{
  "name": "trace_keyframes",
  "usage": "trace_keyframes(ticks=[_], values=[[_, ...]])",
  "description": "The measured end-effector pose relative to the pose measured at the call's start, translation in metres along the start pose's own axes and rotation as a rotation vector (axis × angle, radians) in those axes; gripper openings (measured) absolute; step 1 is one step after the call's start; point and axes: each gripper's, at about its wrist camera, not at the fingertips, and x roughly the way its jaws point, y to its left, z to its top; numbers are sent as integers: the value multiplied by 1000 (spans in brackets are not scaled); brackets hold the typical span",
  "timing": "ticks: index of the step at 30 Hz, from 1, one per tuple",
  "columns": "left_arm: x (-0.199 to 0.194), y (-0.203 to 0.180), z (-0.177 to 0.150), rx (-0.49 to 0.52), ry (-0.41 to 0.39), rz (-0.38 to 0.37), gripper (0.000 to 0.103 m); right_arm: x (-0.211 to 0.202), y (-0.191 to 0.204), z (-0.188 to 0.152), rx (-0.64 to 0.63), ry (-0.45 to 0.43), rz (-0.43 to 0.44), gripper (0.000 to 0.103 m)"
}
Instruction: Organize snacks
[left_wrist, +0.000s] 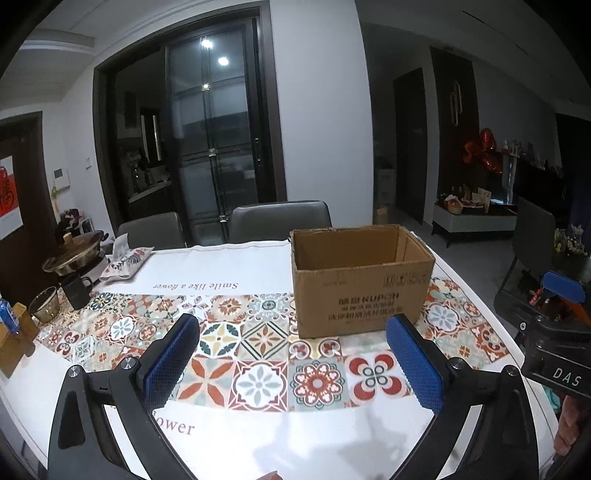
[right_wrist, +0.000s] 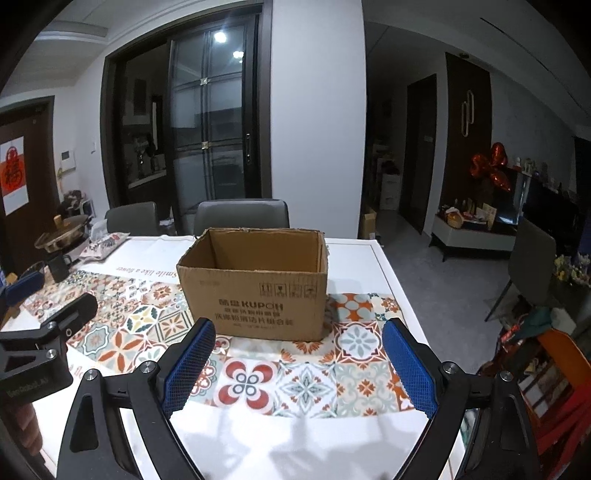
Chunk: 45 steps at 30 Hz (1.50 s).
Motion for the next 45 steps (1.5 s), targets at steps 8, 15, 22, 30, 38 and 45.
trace_keyframes(ticks=[8,15,22,30,38,45], values=[[-12,-2,-14,0,-7,-13,103,-15,1,-14,-4,-8,11,93],[-21,-4,-17,11,-34,-4,103,-21,-3,-17,13,-16,20,93],[-26,-4,-14,-2,-56,-3,103,-28,-5,-18,13,-43,18,93],[-29,-6,-12,-6,-65,-2,103,-30,-6,-18,15,-55,16,93],[-28,-8,-13,-5,-60,-4,103,-31,-6,-17,17,-59,13,93],[-28,-9,-13,-7,-54,-8,103,-31,-6,-18,14,-57,11,93]])
